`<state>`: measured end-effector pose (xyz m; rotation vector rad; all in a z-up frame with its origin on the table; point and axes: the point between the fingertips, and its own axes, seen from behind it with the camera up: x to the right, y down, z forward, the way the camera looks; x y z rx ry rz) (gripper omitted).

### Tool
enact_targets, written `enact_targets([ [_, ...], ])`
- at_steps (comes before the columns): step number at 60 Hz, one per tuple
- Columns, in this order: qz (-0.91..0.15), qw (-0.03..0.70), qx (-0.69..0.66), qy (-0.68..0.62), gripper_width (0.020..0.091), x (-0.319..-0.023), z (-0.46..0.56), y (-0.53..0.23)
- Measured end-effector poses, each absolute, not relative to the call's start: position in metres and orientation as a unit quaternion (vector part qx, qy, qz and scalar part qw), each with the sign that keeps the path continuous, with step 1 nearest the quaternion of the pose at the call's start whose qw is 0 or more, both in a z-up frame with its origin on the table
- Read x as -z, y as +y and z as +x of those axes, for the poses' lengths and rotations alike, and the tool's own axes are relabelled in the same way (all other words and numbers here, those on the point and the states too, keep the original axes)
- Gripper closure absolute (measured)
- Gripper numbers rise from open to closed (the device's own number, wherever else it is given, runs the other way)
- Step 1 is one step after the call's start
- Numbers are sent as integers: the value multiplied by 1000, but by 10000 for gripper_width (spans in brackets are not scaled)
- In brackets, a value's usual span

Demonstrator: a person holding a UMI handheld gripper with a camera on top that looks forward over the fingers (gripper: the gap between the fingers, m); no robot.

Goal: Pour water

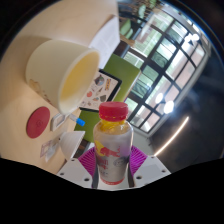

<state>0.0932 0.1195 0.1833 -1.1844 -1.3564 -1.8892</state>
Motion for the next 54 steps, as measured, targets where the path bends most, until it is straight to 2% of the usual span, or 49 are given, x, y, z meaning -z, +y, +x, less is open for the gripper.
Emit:
enact_targets([
  [9, -312, 195, 742, -560, 702, -183, 53, 111],
  [10, -311, 192, 738, -567, 702, -188, 53, 125],
  [19, -313, 180, 728, -582, 701, -171, 53, 122],
  [26, -328, 200, 724, -573, 701, -177, 57, 124],
  [32, -374, 273, 709, -532, 700, -204, 58, 124],
  [38, -478, 413, 646, -428, 700, -243, 72, 124],
  [42, -573, 516, 543, -333, 699, -245, 84, 120],
  [46, -662, 592, 407, -216, 701, -230, 98, 109],
  [47, -670, 616, 372, -183, 700, -217, 99, 103],
  [51, -730, 647, 195, -97, 702, -191, 96, 108],
  [53, -752, 647, 113, -63, 702, -172, 90, 109],
  [54, -748, 659, 76, -33, 701, -144, 80, 110],
])
